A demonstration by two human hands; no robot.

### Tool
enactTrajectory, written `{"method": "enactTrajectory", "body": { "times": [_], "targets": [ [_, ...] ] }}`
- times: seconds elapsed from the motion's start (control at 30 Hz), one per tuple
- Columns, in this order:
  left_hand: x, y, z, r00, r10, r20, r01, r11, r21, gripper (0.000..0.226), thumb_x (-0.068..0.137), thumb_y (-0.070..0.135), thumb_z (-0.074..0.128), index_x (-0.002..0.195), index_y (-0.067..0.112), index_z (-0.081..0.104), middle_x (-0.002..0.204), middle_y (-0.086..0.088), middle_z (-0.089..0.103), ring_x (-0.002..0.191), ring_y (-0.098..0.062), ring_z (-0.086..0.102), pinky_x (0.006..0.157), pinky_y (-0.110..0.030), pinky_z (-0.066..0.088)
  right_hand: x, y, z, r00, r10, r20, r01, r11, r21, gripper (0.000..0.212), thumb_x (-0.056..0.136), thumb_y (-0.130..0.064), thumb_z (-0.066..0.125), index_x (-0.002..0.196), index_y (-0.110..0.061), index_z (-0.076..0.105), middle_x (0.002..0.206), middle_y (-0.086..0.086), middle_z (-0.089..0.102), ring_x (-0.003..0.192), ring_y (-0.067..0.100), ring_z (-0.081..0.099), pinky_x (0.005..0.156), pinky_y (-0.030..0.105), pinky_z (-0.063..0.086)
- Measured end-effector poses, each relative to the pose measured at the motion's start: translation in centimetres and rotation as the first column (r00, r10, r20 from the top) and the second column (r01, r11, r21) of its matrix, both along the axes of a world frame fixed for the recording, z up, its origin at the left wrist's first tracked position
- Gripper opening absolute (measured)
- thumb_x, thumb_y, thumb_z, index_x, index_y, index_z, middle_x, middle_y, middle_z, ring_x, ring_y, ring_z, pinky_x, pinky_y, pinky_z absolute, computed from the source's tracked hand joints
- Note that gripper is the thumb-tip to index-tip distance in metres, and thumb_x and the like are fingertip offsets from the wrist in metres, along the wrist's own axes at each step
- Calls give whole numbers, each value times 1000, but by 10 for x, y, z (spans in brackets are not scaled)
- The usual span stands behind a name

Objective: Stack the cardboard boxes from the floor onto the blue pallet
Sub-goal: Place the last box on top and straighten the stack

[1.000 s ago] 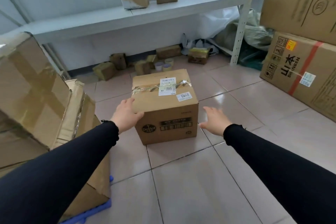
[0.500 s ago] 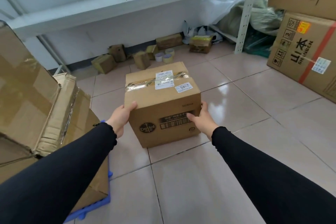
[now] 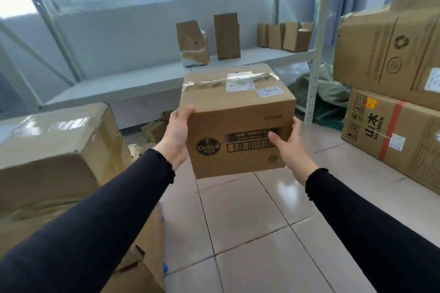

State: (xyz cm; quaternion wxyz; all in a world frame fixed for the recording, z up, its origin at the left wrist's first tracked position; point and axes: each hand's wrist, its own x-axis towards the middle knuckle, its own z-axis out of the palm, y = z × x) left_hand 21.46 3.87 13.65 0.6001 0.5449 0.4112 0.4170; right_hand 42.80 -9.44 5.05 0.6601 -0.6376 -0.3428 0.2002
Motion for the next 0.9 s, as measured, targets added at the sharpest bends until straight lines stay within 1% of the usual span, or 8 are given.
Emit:
{"method": "enactTrajectory", "body": {
  "times": [0.07, 0.1, 0.27, 0.37, 0.43, 0.5, 0.67, 0.9],
  "targets": [
    [-12, -6, 60, 998, -24, 66, 19, 998, 66, 48, 101, 45, 55, 140, 19, 46, 115, -3, 64, 93, -18, 62, 64, -32, 48, -7, -2, 59, 997, -30, 68, 24, 996, 85, 54, 79, -52, 69, 113, -75, 35, 145, -8, 50, 131, 19, 54, 109, 54, 46],
    [-21, -8, 88, 996, -31, 89, 21, 994, 109, 47, 100, 45, 56, 139, 19, 47, 114, -3, 64, 94, -18, 62, 63, -30, 49, -14, -2, 89, 994, -48, 97, 36, 992, 120, 52, 76, -57, 68, 112, -75, 36, 143, -7, 51, 130, 19, 54, 109, 54, 46],
    [-94, -6, 213, 982, 9, 189, -70, 945, 319, 38, 102, 40, 55, 130, 16, 49, 98, 0, 60, 78, -10, 59, 47, -17, 49, -89, 1, 221, 973, -57, 222, -7, 961, 277, 57, 91, -43, 64, 141, -38, 38, 135, -7, 58, 124, 16, 58, 108, 46, 47],
    [-164, 3, 269, 977, 51, 206, -138, 891, 433, 58, 96, 54, 57, 142, 19, 50, 117, -6, 70, 99, -20, 68, 64, -31, 58, -148, 16, 263, 957, -9, 289, -86, 945, 314, 47, 101, -25, 59, 144, -28, 39, 122, -15, 64, 114, 7, 61, 106, 42, 49],
    [-215, 10, 293, 968, 95, 231, -194, 867, 459, 64, 90, 60, 59, 140, 21, 54, 123, -10, 73, 108, -27, 72, 81, -43, 62, -190, 30, 278, 940, -11, 342, -106, 940, 323, 45, 101, -27, 56, 142, -30, 39, 128, -11, 64, 120, 14, 61, 106, 48, 49],
    [-266, 12, 306, 961, 148, 232, -240, 861, 447, 65, 86, 62, 59, 136, 21, 59, 122, -11, 75, 110, -29, 72, 90, -49, 60, -232, 44, 285, 927, -17, 375, -117, 936, 332, 44, 101, -29, 54, 143, -31, 40, 131, -9, 65, 121, 15, 62, 105, 50, 51],
    [-369, 17, 296, 939, 290, 183, -337, 877, 343, 54, 84, 60, 57, 120, 20, 66, 107, -5, 77, 97, -25, 75, 87, -45, 61, -321, 63, 282, 892, 2, 452, -155, 941, 301, 44, 103, -27, 52, 146, -29, 43, 129, -9, 69, 112, 12, 67, 97, 46, 57],
    [-428, 26, 260, 928, 334, 162, -367, 894, 258, 44, 86, 63, 57, 106, 24, 62, 97, -2, 73, 88, -22, 70, 85, -39, 59, -368, 69, 263, 865, 72, 497, -212, 949, 232, 46, 100, -29, 56, 145, -30, 47, 127, -5, 73, 110, 12, 70, 97, 44, 56]
  ]
}}
